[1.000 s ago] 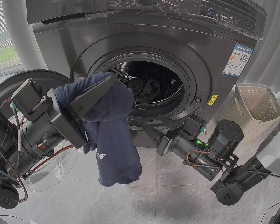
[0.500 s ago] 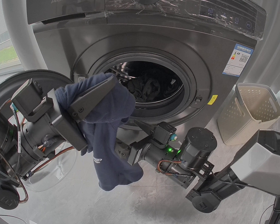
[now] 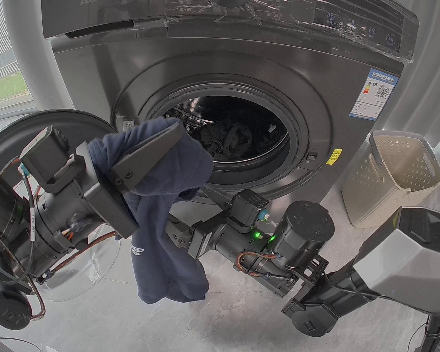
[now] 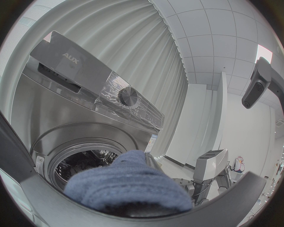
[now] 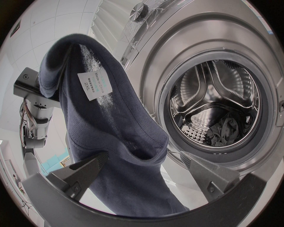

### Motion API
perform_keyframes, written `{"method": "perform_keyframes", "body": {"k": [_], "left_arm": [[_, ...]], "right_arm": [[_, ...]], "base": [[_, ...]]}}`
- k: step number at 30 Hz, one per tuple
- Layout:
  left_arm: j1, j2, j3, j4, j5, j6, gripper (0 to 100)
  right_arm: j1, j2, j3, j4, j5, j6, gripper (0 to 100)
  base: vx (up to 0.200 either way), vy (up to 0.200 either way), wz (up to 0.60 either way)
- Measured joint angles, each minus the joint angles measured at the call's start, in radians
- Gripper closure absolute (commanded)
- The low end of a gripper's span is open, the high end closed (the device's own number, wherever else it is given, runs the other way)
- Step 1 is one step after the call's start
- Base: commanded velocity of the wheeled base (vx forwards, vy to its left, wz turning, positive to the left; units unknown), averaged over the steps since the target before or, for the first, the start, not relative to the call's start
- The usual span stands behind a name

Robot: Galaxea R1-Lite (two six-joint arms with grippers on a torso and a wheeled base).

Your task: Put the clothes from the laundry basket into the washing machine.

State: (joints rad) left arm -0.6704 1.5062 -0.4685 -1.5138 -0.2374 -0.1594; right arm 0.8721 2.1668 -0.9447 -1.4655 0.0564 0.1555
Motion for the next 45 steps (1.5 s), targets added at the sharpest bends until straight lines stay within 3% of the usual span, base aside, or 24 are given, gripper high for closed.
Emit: {"method": "perform_keyframes", "body": {"k": [4,5,21,34,45], "left_arm": [[0.000,0.000,0.001,0.000,0.000,0.000,100],[0.000,0.000,0.001,0.000,0.000,0.000,100],[0.005,0.004,0.001,0.001,0.001,-0.001,100],[0.009,0.004,-0.005,0.001,0.001,-0.001,100],[0.025,0.005,-0.002,0.010,0.005,-0.006,100]], "right_arm": [[0.000,0.016,-0.026,-0.008,-0.001,0.001,0],[0.000,0.019,-0.032,-0.015,-0.001,0.000,100],[-0.029,0.005,-0.021,-0.030,-0.002,0.000,100],[-0.137,-0.197,0.208,-0.008,-0.013,-0.005,100],[-0.209,-0.361,0.292,0.029,-0.015,-0.015,100]], "base": [[0.000,0.000,0.00],[0.000,0.000,0.00],[0.000,0.000,0.00],[0.000,0.000,0.00],[0.000,0.000,0.00]]}}
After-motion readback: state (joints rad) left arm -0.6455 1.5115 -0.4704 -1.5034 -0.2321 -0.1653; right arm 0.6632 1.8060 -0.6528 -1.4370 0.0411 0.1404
